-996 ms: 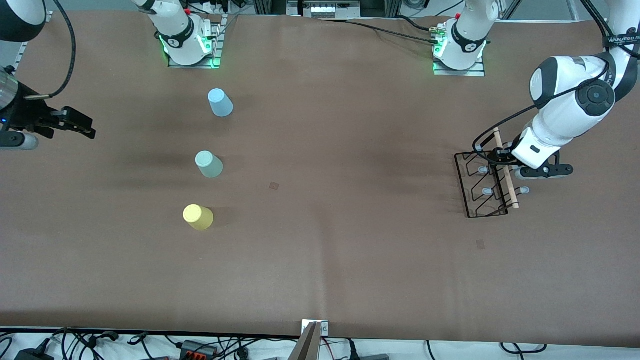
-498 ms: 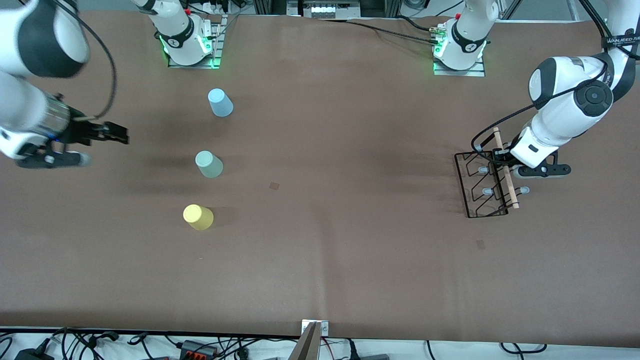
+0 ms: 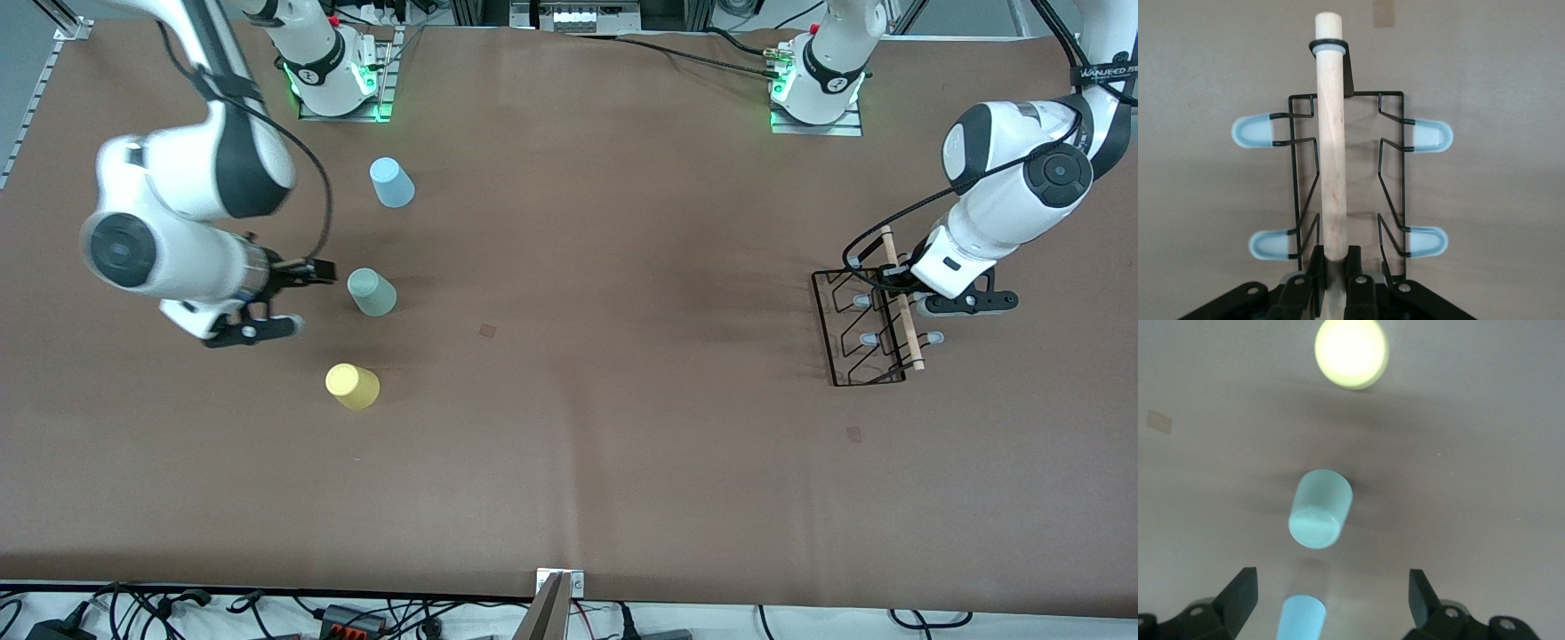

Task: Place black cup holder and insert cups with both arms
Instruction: 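Grasp the cup with the right gripper while the left gripper slides the rack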

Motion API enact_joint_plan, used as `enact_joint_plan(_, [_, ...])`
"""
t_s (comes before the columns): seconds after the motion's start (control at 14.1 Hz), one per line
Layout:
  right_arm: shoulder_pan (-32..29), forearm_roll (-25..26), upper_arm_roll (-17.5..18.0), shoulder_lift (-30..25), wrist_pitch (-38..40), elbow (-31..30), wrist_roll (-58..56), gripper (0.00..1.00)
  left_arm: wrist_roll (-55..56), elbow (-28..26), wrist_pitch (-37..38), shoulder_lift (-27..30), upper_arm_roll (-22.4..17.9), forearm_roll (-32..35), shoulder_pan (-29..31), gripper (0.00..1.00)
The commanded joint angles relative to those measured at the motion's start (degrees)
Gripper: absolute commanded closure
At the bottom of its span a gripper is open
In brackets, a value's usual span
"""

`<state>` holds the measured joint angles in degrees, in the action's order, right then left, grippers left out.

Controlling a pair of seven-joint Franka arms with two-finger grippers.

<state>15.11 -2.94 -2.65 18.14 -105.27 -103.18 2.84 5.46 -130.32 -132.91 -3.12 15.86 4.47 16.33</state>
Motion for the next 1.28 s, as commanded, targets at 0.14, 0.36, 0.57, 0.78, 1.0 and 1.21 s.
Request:
enact_joint_plan(0.14, [3.07,-0.58,-0.43,-1.44,-10.2,-10.01,7.17,0.0,7.95,6.88,8.77,1.28,11.79,-1.84,-0.77,1.0])
enact_joint_plan(0.36, [3.08,-0.66,-0.43,-1.26,-13.28,-13.61,8.85,0.0,16.82,16.12,13.91,-3.01,22.95,-1.84,-1.03,1.0])
enact_joint_plan(0.57, [3.17,-0.67,-0.34,-1.18,-17.06,-17.22,11.13,0.0,27.1,23.42,13.91,-10.13,28.95,-1.66,-4.53,1.0])
enact_joint_plan(0.78, [3.34,-0.67,0.01,0.23,-18.91,-17.41,13.07,0.0,34.51,29.92,13.65,-16.1,28.79,-1.05,-12.88,1.0])
enact_joint_plan(1.0, [3.26,-1.8,0.01,1.2,-19.36,-17.4,14.03,0.0,38.47,35.03,13.03,-23.13,28.26,0.52,-19.04,1.0])
enact_joint_plan(1.21, [3.34,-4.01,0.01,2.34,-20.14,-17.32,13.95,0.0,48.55,36.63,9.52,-28.42,28.17,9.12,-24.75,1.0])
